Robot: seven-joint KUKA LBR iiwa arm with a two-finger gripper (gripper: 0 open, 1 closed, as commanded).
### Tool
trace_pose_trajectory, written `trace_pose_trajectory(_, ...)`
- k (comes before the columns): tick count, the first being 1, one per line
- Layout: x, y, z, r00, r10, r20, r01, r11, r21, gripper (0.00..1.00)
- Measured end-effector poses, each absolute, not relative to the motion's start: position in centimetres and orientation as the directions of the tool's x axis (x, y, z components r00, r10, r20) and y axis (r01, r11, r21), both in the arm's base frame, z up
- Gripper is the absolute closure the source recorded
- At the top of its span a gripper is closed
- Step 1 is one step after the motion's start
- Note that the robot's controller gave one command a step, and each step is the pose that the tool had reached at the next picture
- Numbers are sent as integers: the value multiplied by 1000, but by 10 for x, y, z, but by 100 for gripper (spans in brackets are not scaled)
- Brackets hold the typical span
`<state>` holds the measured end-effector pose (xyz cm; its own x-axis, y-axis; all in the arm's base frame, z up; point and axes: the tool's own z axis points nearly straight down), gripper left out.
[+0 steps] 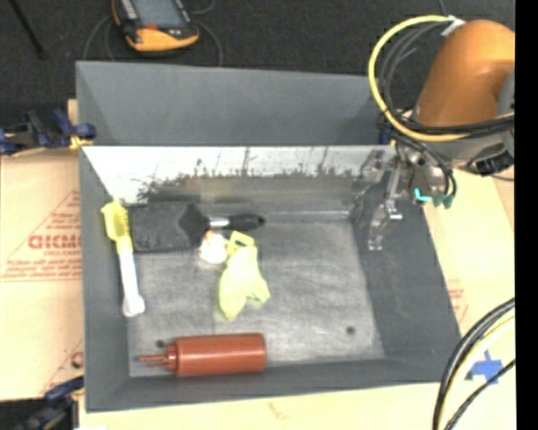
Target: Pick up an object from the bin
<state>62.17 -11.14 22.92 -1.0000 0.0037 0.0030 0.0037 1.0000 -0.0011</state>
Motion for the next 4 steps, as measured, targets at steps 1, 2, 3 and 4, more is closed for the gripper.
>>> trace_pose_trajectory(1,623,-111,234,-1000,2,-5,2,1000,-2,0)
trace_pose_trajectory(2,622,-93,182,-1000,-27,-11,-27,1000,-3,0)
trace_pose_trajectory(3,625,-88,146,-999,-43,1,-43,999,0,0)
trace_pose_trajectory(4,622,-100,164,-978,-210,-5,-210,978,-2,0)
